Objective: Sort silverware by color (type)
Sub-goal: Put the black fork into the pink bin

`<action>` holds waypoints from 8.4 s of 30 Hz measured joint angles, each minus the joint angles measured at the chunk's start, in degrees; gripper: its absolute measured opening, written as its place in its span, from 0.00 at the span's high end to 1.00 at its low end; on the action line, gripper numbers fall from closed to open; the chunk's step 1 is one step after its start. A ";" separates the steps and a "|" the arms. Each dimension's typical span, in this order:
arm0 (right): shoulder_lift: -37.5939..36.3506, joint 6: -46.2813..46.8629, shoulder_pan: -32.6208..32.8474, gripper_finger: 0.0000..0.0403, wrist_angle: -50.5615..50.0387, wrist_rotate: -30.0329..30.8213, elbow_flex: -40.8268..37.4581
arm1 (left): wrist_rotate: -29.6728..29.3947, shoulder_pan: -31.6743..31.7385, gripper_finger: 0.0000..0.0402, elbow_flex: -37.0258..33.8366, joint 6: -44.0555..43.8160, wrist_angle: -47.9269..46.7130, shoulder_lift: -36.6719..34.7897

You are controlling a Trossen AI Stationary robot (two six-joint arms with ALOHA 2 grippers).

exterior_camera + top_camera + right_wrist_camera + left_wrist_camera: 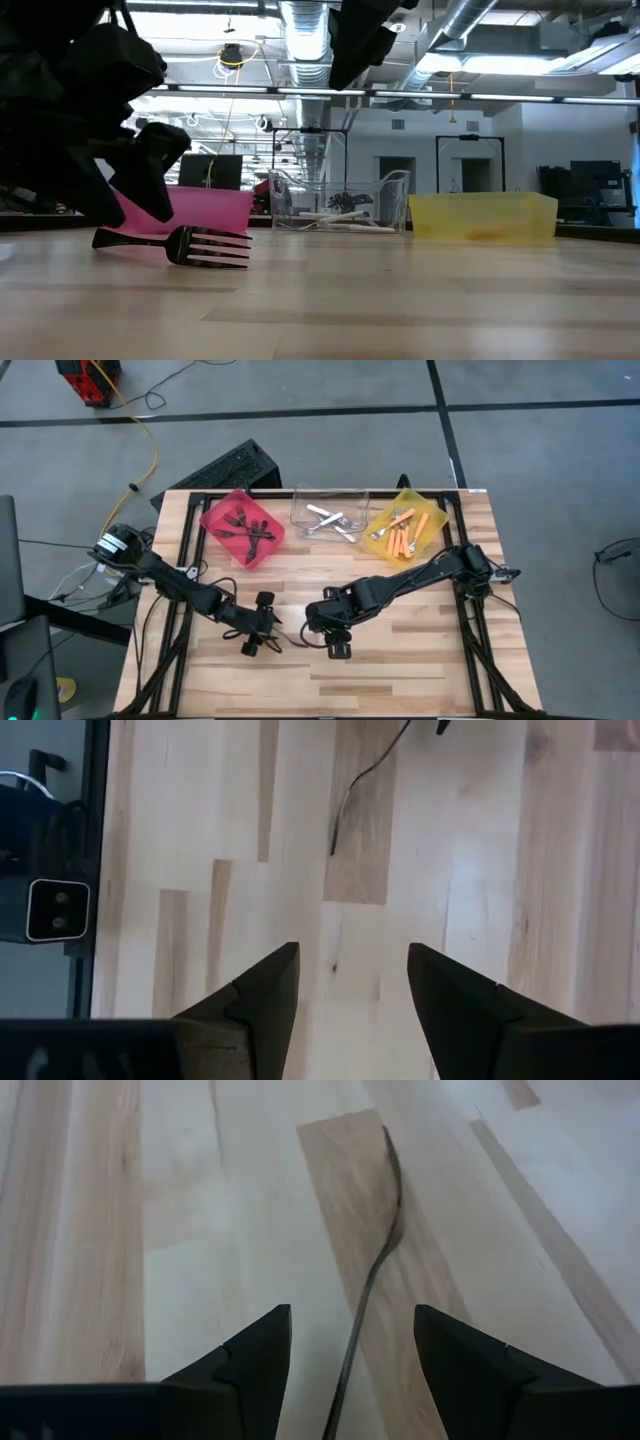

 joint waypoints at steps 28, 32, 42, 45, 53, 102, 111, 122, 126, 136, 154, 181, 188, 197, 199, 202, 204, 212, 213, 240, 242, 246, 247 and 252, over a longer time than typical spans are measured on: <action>0.00 1.18 -0.37 0.48 0.23 1.10 0.00 | -1.99 0.07 0.68 -6.23 -2.95 7.84 3.84; 0.00 1.22 -0.37 0.48 0.23 1.10 0.00 | -1.47 0.09 0.79 -5.81 -5.99 9.38 6.68; 0.00 4.04 -0.55 0.48 0.52 1.10 -0.02 | -0.33 0.26 1.00 -6.20 -16.23 10.26 4.19; 0.00 4.21 -0.55 0.48 0.92 2.56 -0.02 | -1.48 -0.08 1.00 -6.44 -22.55 9.02 1.88; 0.00 4.22 -0.57 0.48 2.38 6.02 -0.04 | -15.59 -3.44 1.00 -6.38 -30.38 9.70 -10.38; -7.33 0.88 -19.39 0.42 86.09 -10.78 -15.10 | -40.66 -7.23 1.00 -6.16 12.12 36.73 -43.08; -7.28 -0.37 -19.27 0.34 87.80 -7.79 -15.11 | -35.61 -4.58 1.00 -6.16 9.47 36.66 -42.99; -7.28 -0.58 -19.86 0.34 89.68 -7.90 -15.10 | -30.88 -1.31 1.00 -6.14 6.66 36.32 -41.78; -7.28 0.28 -19.93 0.34 89.64 -7.93 -15.10 | -30.25 -0.46 1.00 -5.83 5.75 36.16 -39.28; -7.28 0.20 -19.76 0.37 89.28 -8.17 -15.10 | -30.96 -0.17 1.00 -4.68 7.19 36.15 -37.81; -7.26 -1.21 -19.96 0.94 86.87 -10.22 -15.10 | -31.78 1.42 1.00 -4.65 4.84 36.42 -35.12; -12.65 -2.08 -21.14 0.94 80.98 -9.30 -15.16 | -27.89 1.31 0.56 -4.65 -3.63 31.49 -41.79; -22.22 -10.25 -22.57 0.94 63.10 -3.94 -15.13 | -27.26 1.29 0.56 -4.65 -4.00 24.58 -50.12; -37.19 -18.61 -19.83 0.94 38.76 13.24 -15.08 | -27.49 1.29 0.56 -4.66 -5.43 15.52 -58.16; -38.77 -18.14 -18.47 0.94 33.33 16.66 -15.08 | -28.04 1.29 0.56 -4.65 -5.47 14.02 -58.82; -39.76 -14.76 -16.09 0.94 25.57 21.77 -16.28 | -28.64 1.29 0.56 -4.68 -5.49 13.09 -59.17; -40.13 -11.87 -14.34 0.94 23.38 24.66 -19.76 | -28.70 1.29 0.56 -4.68 -5.49 13.03 -59.19; -40.42 0.87 -9.33 0.94 46.72 26.98 -43.65 | -29.19 1.27 0.56 -4.68 -4.64 11.85 -59.17; -39.76 1.56 -8.96 0.94 52.92 27.03 -46.23 | -29.65 1.29 0.56 -4.68 -4.62 11.86 -59.17; 2.97 4.17 -21.96 0.94 88.71 8.72 -20.54 | -33.14 1.29 0.56 -4.68 -3.96 9.79 -67.40; 5.09 4.15 -23.20 0.94 87.63 7.54 -17.06 | -33.18 1.29 0.56 -4.68 -3.96 8.56 -68.52; 9.13 4.14 -25.48 0.94 85.86 6.53 -10.20 | -32.93 1.29 0.56 -4.70 -4.22 7.06 -69.87; 9.87 4.16 -25.97 0.94 85.32 6.09 -8.89 | -32.92 1.29 0.56 -4.70 -4.24 6.65 -70.18; 15.67 4.71 -27.63 0.94 84.69 3.89 -1.60 | -33.00 1.29 0.56 -4.70 -4.29 5.53 -70.60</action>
